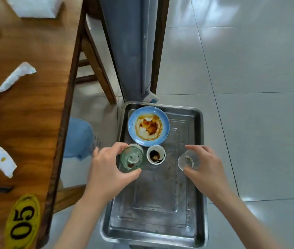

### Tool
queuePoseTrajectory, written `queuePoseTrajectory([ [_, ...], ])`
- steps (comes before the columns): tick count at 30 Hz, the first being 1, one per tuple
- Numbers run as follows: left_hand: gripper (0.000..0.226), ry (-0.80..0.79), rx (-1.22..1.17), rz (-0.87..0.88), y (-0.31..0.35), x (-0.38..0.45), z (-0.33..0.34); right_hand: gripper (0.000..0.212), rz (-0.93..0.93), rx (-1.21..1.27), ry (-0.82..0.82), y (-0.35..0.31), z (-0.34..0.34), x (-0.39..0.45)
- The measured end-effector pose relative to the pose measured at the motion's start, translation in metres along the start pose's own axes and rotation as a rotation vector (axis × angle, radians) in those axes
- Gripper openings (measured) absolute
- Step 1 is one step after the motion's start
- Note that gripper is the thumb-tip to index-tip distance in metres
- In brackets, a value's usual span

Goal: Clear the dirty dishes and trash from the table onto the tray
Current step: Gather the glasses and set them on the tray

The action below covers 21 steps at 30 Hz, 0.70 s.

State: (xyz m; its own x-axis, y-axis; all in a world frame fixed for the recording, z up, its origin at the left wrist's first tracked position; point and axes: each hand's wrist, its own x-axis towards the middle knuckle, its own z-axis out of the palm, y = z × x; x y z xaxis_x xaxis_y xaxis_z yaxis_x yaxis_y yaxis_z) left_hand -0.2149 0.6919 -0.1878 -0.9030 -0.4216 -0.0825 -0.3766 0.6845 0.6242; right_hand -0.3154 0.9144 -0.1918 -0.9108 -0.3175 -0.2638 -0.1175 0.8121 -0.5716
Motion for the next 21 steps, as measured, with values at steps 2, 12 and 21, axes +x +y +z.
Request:
queuePoseTrajectory([
  [2,0.054,-0.015,-0.006,-0.016,-0.012,-0.01,0.005,0.054,0.005,-0.005,-0.004,0.005,0.014,-0.006],
  [12,0.056,-0.034,-0.004,0.013,-0.074,-0.043,0.043,0.082,0.046,0.026,-0.009,0.013,0.097,-0.029],
  [21,0.057,-0.037,0.002,0.015,-0.107,-0.032,0.085,0.104,0.051,0.093,0.066,0.019,0.151,-0.024],
])
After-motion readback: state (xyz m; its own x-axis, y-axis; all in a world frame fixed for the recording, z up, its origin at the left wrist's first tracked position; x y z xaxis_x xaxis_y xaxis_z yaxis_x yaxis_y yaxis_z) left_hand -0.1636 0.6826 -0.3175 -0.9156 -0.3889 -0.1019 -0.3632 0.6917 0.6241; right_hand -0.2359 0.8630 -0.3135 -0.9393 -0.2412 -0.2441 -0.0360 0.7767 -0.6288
